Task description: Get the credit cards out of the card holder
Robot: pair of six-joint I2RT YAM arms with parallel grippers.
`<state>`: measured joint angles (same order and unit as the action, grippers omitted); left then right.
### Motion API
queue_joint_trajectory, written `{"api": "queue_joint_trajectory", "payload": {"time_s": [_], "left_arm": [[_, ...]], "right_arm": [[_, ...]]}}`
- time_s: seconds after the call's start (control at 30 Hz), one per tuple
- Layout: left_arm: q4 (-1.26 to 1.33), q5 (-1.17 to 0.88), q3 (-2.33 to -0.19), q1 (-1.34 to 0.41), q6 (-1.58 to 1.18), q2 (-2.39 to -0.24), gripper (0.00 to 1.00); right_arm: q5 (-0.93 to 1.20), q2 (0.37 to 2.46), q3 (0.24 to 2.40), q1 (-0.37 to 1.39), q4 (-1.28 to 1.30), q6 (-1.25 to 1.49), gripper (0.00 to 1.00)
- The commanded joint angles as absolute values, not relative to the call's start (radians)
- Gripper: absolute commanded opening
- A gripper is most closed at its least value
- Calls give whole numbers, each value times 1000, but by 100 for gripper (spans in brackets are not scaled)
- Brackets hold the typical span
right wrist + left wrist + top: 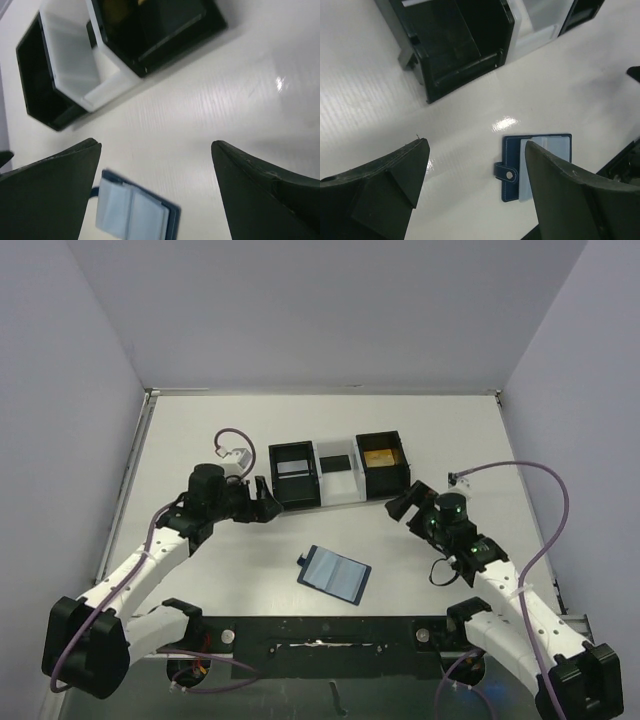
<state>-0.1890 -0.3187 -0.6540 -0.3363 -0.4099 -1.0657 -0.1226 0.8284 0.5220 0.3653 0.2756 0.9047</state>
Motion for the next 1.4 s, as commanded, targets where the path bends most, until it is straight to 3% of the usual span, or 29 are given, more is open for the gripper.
{"api": "queue_joint_trajectory", "payload": {"time_s": [0.0,0.2,0.4,0.53,0.73,1.13,1.37], "left_arm": [[-149,-321,-661,-415,-477,-1094,75],[-115,-307,-620,-522,-572,-1125,70],[-118,-283,-636,-609,-585,-1180,64],[-117,-257,-644,-673,-586,-1231,60],[-106,-230,-646,-716,-596,-1285,56],[-132,-188,-653,-776,-589,-1385,45],[-141,-163,-643,-810,-611,-1399,25]], "right_arm": [[189,770,356,368,62,1086,99],[211,735,248,481,10,1181,86],[182,808,262,608,14,1221,65],[136,873,276,702,13,1266,58],[97,931,278,818,-2,1314,53],[86,1020,300,831,-31,1325,47],[97,1066,341,830,-47,1287,41]]}}
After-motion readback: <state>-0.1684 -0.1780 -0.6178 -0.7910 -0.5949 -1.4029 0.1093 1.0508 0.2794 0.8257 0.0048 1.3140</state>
